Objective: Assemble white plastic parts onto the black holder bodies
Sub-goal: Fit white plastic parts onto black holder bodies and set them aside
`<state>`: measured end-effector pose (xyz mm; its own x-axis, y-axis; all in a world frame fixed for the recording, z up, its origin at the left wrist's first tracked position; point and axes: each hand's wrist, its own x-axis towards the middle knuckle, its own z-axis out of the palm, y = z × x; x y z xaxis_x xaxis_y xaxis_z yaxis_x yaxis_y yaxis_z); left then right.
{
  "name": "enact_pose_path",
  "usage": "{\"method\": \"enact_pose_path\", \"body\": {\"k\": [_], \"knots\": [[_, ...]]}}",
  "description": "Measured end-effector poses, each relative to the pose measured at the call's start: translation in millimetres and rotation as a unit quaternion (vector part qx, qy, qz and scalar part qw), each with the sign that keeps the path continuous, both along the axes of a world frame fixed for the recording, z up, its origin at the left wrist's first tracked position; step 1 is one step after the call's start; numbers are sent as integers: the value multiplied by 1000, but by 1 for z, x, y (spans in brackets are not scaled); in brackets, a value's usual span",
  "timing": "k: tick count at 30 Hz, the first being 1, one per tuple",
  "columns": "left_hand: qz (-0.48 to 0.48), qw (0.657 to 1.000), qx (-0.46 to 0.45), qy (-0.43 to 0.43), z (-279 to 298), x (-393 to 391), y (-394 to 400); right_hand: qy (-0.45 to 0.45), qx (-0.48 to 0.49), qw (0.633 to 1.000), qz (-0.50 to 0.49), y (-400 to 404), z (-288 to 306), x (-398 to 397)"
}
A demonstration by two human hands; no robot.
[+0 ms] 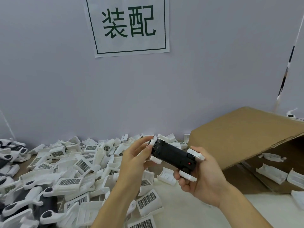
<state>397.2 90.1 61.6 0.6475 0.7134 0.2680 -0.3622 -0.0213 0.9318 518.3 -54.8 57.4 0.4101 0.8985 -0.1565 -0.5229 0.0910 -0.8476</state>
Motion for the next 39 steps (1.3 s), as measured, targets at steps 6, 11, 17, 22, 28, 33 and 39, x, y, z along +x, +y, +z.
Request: {"method": "enact_pose_path", "body": {"k": [6, 11, 17, 22, 28, 33, 39], "knots": [[41, 997, -61, 21, -5, 1, 7, -67, 16, 997, 23, -2, -3, 3], [37, 990, -135, 33, -11, 2, 16, -212, 37, 973, -77, 7, -13, -2], [30, 995, -83, 39, -9, 3, 10, -466, 21, 876, -122, 5, -14, -7], [16, 997, -76, 27, -9, 2, 7, -493, 10, 861, -122, 7, -14, -6], [33, 997, -45, 45, -7, 1, 5, -422, 28, 894, -144, 8, -20, 0], [28, 999, 5, 47, -8, 3, 2, -248, 39, 954, -165, 13, -17, 0], [16, 998, 37, 40, -13, 6, 2, -66, 34, 992, -103, 9, -12, -2]]}}
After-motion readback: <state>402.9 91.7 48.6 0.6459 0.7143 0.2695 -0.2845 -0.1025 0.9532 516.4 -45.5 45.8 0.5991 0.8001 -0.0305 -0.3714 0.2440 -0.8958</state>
